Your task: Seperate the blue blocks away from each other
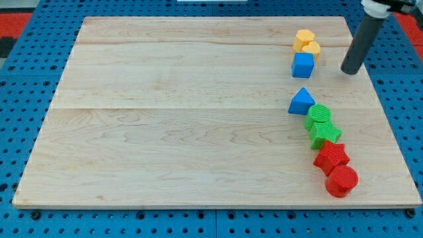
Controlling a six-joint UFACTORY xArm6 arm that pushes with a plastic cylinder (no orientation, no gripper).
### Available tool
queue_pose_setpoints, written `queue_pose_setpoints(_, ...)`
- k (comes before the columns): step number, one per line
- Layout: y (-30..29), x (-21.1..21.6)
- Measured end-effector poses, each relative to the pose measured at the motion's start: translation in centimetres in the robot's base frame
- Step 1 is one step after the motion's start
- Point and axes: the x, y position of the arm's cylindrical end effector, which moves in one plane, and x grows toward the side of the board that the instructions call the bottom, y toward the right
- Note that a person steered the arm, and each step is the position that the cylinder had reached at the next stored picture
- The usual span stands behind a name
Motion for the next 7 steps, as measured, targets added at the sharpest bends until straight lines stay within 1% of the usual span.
queue_pose_setpoints(1,-8.2,-2.3)
queue_pose_setpoints(2,-12.2,0.7)
queue_pose_setpoints(3,-9.6,4.2)
queue_pose_setpoints(4,-17.1,3.6)
queue_pose_setpoints(5,-25.6,-2.7)
queue_pose_setpoints(6,-32.5,-5.3)
queue_pose_setpoints(7,-29.7,-2.0)
